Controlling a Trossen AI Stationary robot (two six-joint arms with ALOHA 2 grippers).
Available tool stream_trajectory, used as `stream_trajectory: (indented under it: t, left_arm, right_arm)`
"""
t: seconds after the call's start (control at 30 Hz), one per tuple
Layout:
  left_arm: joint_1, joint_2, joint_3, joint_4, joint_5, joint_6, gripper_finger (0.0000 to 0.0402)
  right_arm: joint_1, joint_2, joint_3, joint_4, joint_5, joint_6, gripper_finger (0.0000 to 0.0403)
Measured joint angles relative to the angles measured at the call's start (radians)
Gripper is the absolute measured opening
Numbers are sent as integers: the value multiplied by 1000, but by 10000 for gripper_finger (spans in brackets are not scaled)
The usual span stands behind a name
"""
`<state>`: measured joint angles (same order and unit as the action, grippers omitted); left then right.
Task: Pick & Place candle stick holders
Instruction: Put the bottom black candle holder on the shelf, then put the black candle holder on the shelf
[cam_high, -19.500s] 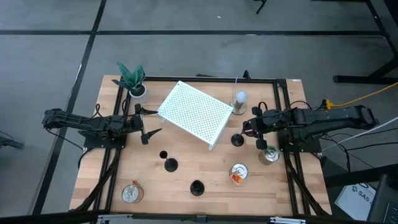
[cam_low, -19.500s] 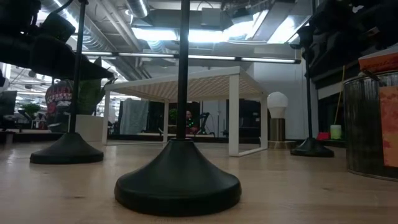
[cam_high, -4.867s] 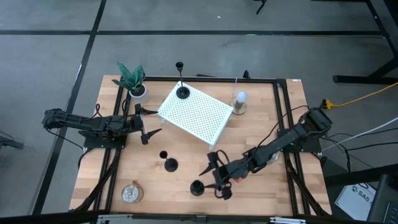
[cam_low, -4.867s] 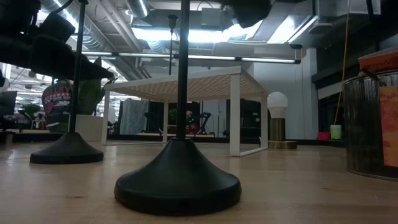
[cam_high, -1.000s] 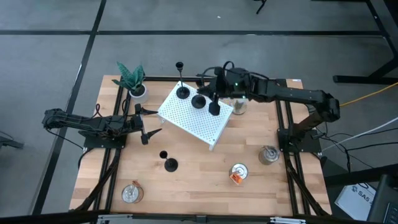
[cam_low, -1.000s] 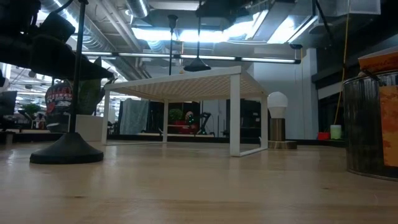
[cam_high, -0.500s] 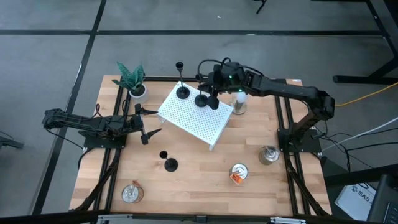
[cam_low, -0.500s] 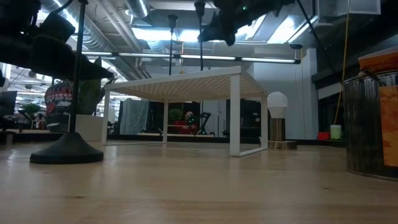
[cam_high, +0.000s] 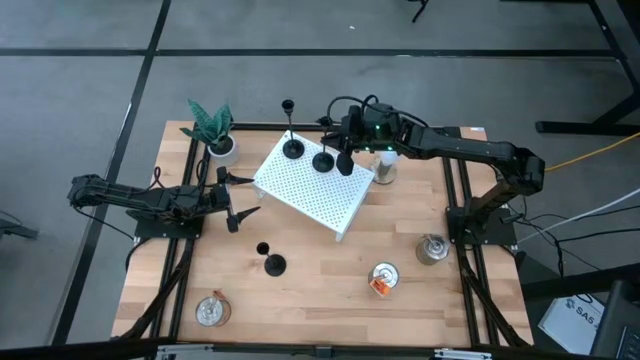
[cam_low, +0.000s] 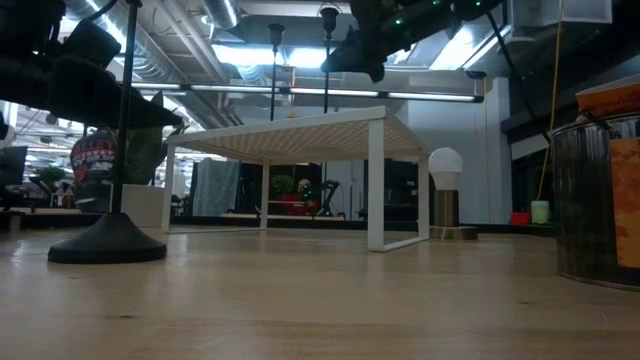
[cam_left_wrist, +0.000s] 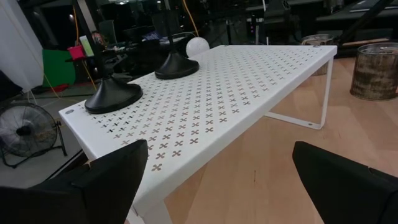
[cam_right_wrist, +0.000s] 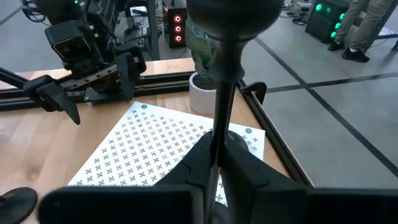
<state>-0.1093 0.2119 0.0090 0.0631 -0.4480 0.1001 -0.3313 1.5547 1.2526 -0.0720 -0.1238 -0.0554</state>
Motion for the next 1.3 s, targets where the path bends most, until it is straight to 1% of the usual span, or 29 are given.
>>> stream_trajectory:
  t: [0.33,0.53,0.63,0.77,0.9,1.07,1.13,1.3]
  left_arm:
    - [0,0,0,0,0,0,400]
    - [0,0,0,0,0,0,400]
    - [0,0,0,0,0,0,400]
    - [0,0,0,0,0,0,400]
    - [0,0,0,0,0,0,400]
    - [0,0,0,0,0,0,400]
    - [0,0,0,0,0,0,400]
    - [0,0,0,0,0,0,400]
  right_arm:
    - [-2,0,-2,-12,0,22,109]
    - [-7,-17,-2,-42,-1,22,167]
    - [-7,-50,-2,-81,-1,22,200]
    - [-7,-100,-2,-180,-1,52,235]
    - [9,-135,-2,-281,0,88,247]
    - [72,-168,-2,-344,1,104,248]
    - [105,-181,-2,-366,34,117,248]
    - [192,-199,-1,-415,159,157,248]
